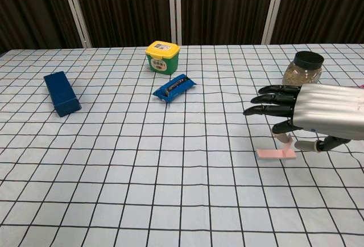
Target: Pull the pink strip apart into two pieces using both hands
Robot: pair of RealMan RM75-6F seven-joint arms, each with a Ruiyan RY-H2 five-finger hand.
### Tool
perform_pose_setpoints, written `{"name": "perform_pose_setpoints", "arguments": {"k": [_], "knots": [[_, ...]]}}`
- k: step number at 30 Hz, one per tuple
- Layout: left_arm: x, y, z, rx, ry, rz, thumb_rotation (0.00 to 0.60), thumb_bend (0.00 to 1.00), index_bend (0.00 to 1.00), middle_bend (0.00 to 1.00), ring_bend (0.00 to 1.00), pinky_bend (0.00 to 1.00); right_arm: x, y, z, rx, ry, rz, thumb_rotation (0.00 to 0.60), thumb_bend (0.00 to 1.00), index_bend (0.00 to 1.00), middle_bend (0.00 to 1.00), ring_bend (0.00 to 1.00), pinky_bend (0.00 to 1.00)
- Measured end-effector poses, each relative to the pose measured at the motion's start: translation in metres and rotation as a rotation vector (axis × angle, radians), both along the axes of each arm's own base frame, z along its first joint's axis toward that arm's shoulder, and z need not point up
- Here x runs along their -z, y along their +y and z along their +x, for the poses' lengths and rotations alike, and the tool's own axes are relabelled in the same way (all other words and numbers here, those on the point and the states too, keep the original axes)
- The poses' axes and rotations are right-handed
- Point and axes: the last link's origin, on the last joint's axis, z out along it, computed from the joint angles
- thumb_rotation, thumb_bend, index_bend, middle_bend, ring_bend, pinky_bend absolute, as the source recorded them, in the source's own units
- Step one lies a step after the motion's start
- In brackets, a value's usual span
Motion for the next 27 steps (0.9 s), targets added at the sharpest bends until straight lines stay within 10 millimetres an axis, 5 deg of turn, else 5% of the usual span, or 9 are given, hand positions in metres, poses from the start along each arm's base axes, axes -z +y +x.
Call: {"name": "perform_pose_setpoints", "arguments": {"k": [14,27], "knots": [[0.0,0.0,0.001,0.003,0.001,-0.003,0.6,0.0,0.0,0.0,0.0,0.0,0.002,-0.003,-0.002,0.036,-0.037,0.0,0.6,0.38,0.71,0.1,0.0,0.0],[0.001,0.002,-0.001,-0.003,-0.006,-0.014,0.6,0.0,0.0,0.0,0.0,0.0,-0.004,-0.007,0.02,0.08,-0.179,0.01,0.6,0.39,0.73,0.1,0.0,0.0]]}}
